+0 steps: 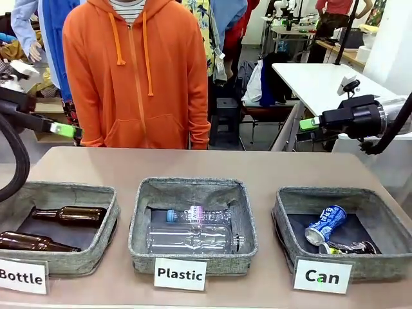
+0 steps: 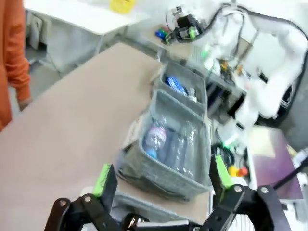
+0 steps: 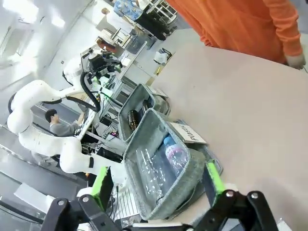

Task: Sort the can waste into the basket.
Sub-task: Pick up the can waste from the table and place it in the right Fabric basket.

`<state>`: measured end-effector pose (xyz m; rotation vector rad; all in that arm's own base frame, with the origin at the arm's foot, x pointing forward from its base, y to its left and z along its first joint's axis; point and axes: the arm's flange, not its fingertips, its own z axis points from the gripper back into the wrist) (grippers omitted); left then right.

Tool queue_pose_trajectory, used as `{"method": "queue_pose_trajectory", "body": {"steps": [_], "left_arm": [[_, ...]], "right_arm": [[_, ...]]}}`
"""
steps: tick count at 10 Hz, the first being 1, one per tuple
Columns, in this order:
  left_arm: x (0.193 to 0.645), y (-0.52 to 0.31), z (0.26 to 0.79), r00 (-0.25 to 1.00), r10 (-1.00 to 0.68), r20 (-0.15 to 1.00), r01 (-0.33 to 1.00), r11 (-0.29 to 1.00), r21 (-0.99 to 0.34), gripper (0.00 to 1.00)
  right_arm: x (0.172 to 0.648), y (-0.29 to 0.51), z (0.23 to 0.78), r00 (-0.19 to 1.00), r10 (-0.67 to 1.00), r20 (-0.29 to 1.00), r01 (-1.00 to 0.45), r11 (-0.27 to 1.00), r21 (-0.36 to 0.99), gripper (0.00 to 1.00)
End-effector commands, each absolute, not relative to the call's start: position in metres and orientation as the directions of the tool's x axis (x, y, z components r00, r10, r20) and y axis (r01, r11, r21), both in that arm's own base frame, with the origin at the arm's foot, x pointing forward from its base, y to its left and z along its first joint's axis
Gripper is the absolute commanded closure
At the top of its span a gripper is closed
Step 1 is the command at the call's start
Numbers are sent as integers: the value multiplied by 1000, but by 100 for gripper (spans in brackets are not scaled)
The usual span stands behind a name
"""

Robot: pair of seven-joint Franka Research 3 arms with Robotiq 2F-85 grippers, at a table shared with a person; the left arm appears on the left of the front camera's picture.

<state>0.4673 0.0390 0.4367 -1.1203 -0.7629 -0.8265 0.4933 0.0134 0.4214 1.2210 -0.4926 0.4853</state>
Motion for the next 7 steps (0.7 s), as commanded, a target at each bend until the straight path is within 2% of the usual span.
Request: {"method": "queue_pose_trajectory", "body": {"steps": [1,7], "left_arm": [[458,19,449,477,-276,835,877,211,-431,0],[458,19,449,477,-276,835,877,211,-431,0]], "right_arm": [[491,12,436,772,90,629,-626,278,729,0],[491,12,436,772,90,629,-626,278,729,0]]}}
